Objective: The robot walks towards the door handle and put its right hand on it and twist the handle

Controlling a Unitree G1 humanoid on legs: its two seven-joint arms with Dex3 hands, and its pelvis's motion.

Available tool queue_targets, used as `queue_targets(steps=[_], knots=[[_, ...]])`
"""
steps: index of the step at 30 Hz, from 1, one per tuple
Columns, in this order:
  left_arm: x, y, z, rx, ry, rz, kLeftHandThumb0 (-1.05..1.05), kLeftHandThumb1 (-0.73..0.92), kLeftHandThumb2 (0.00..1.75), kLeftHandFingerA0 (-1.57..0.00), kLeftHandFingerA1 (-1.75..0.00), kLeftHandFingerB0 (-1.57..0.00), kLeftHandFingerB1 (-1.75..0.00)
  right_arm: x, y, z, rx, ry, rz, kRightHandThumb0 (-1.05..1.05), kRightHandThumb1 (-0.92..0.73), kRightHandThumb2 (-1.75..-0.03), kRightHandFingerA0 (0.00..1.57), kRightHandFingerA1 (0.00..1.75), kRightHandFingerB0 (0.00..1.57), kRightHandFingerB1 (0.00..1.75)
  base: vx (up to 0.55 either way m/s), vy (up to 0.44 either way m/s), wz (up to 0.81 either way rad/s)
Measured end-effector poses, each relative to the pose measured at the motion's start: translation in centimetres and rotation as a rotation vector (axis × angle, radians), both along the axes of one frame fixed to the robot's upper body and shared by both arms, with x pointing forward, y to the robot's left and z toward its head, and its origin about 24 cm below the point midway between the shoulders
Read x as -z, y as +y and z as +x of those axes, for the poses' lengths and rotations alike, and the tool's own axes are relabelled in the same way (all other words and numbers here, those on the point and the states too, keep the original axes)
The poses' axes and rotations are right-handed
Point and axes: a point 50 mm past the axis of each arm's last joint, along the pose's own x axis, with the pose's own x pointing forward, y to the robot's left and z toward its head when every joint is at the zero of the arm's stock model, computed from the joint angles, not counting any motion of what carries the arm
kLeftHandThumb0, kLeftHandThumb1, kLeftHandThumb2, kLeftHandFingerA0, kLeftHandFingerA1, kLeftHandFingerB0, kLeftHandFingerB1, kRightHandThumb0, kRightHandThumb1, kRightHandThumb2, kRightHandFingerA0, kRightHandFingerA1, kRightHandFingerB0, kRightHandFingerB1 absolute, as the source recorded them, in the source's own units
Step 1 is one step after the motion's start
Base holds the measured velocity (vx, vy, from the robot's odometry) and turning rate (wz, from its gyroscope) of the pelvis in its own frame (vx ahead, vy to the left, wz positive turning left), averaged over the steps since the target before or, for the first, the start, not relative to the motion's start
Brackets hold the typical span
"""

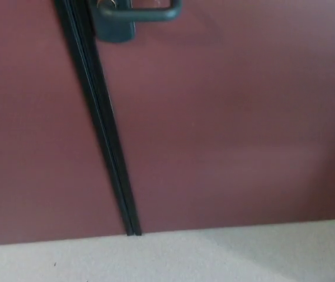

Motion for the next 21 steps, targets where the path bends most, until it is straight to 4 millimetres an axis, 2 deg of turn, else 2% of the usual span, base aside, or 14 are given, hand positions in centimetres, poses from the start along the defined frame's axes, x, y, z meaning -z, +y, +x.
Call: queue_targets(steps=[10,19,21], knots=[[-0.2,0.5,-0.3,0.009,0.013,0.016,-0.21,0.51,0.63,-0.76,-0.75,-0.57,-0.67,0.3,0.8,-0.4,-0.001,0.013,0.023,-0.06,-0.63,-0.56,0.78,0.56,0.58,0.45,0.24,0.193,0.04],[-0.2,0.6,-0.3,0.009,0.016,0.018,-0.24,0.51,0.62,-0.75,-0.74,-0.57,-0.67,0.4,0.8,-0.7,0.004,0.026,0.024,-0.07,-0.64,-0.57,0.78,0.56,0.59,0.46,0.28,-0.015,0.03],[-0.2,0.5,0.0,0.009,0.010,0.017,-0.24,0.52,0.62,-0.75,-0.74,-0.57,-0.66,0.3,0.8,-0.3,0.001,0.013,0.024,-0.07,-0.64,-0.57,0.78,0.56,0.59,0.46,0.36,0.101,0.67]])
